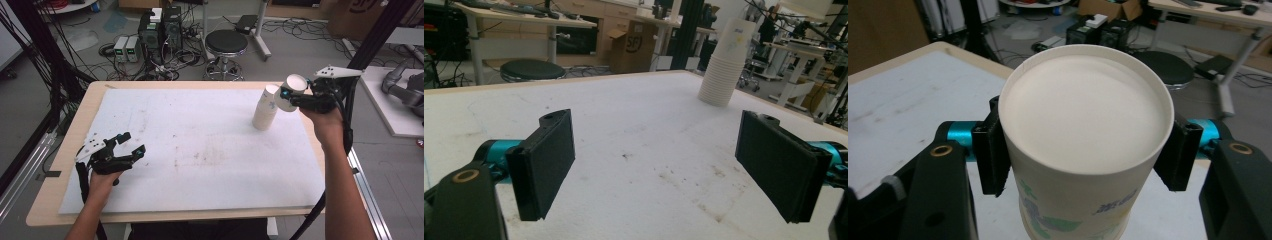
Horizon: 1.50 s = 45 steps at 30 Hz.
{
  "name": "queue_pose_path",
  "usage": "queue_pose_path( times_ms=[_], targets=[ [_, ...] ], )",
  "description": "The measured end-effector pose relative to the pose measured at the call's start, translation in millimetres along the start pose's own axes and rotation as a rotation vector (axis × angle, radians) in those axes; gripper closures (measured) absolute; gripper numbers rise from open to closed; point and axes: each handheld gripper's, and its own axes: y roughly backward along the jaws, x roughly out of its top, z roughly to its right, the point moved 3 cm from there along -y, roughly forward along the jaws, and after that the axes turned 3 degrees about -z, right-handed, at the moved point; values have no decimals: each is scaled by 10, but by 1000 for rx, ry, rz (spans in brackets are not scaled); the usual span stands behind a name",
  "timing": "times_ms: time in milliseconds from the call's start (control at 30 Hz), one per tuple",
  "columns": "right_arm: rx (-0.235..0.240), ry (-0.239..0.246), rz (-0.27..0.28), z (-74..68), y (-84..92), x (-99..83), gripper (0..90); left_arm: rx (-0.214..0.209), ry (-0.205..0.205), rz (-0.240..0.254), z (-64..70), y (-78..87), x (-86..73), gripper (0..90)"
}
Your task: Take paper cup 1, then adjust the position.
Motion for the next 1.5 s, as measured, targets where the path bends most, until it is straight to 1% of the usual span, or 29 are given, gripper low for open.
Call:
queue_pose_path(
  times_ms=[67, 100, 200, 267, 367, 433, 500, 600, 700, 900, 1100, 1200, 1233, 1367, 1433, 1500],
  targets=[
    [45, 4, -2, -82, 0, -96, 360, -11, 2, -2, 15, -6, -1, 158],
    [59, 19, -2, -122, -11, -146, 360, -16, -3, -4, 21, -10, -2, 155],
    [116, 35, -10, -269, -54, -305, 360, -29, -13, 1, 51, -19, 4, 151],
    [156, 50, -8, -365, -91, -404, 360, -29, -20, 3, 70, -24, 10, 150],
    [196, 67, -10, -485, -156, -529, 360, -36, -19, 0, 90, -26, 7, 150],
    [219, 69, -16, -560, -200, -611, 360, -41, -9, 0, 102, -25, 2, 150],
    [233, 79, -18, -621, -251, -695, 360, -44, -7, -4, 114, -23, -10, 150],
    [256, 86, -24, -701, -325, -815, 360, -51, -15, -15, 134, -29, -26, 150],
    [276, 86, -27, -768, -390, -918, 362, -58, -15, -21, 157, -33, -45, 150],
    [322, 84, -26, -880, -498, -1062, 362, -69, -14, -29, 199, -48, -70, 150],
    [344, 101, -25, -926, -550, -1081, 362, -80, -22, -39, 245, -65, -87, 150],
    [352, 109, -25, -942, -548, -1076, 362, -98, -26, -52, 274, -92, -101, 150],
    [353, 109, -24, -942, -546, -1075, 361, -106, -35, -56, 283, -110, -104, 151],
    [362, 114, -19, -956, -546, -1082, 361, -115, -64, -71, 312, -145, -110, 152],
    [368, 116, -20, -975, -542, -1083, 361, -131, -70, -73, 323, -164, -110, 153],
    [370, 118, -19, -989, -541, -1079, 360, -135, -94, -80, 330, -180, -107, 154]
  ],
)
